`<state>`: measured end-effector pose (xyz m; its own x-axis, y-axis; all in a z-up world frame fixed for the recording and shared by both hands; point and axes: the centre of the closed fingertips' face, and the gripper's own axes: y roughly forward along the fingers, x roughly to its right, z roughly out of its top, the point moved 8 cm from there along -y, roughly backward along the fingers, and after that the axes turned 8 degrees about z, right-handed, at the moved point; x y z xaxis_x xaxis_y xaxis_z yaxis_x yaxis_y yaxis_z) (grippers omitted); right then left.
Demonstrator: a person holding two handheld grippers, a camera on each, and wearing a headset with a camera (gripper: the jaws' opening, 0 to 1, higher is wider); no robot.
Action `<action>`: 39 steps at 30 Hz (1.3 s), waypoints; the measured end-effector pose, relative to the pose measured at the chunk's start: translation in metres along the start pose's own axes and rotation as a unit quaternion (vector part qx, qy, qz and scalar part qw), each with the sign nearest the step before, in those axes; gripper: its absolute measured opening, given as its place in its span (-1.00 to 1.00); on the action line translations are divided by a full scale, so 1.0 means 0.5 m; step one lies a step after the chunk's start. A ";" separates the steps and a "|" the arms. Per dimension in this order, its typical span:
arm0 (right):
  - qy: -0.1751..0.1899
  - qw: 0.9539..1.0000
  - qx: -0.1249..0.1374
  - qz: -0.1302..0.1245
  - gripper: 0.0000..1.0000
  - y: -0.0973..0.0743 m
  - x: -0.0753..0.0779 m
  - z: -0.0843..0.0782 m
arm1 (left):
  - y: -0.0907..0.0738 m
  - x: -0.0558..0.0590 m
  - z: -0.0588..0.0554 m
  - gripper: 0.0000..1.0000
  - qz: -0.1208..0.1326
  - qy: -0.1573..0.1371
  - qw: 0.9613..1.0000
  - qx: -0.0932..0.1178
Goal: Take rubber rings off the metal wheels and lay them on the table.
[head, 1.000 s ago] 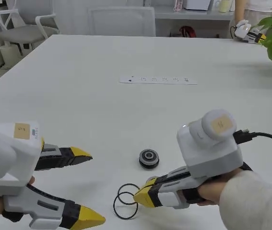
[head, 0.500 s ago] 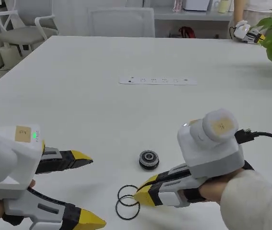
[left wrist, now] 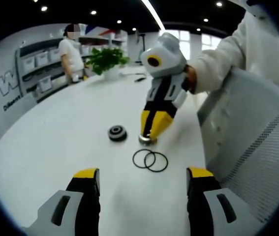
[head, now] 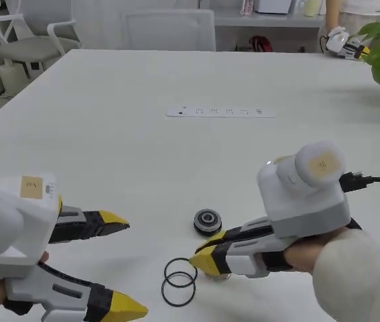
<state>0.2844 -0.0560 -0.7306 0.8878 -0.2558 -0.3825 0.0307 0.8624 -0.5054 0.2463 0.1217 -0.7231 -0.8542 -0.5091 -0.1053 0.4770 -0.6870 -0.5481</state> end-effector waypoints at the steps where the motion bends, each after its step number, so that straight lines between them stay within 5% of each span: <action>1: 0.000 1.000 0.003 -0.002 -0.86 -0.003 0.002 0.002 | 0.000 0.000 0.000 0.46 0.000 0.000 1.000 0.000; 27: 0.021 0.994 0.082 -0.071 -0.67 -0.086 0.056 0.031 | -0.003 -0.003 0.012 0.47 0.005 -0.012 1.000 0.016; 39: -0.002 0.991 0.073 -0.110 -0.46 -0.107 0.081 0.015 | -0.014 -0.037 0.087 0.52 0.022 -0.055 0.995 0.086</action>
<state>0.3221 -0.1092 -0.7136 0.8542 -0.4433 -0.2717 0.2898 0.8398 -0.4591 0.2679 0.1133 -0.6812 -0.8087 -0.5875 -0.0286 0.5492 -0.7368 -0.3944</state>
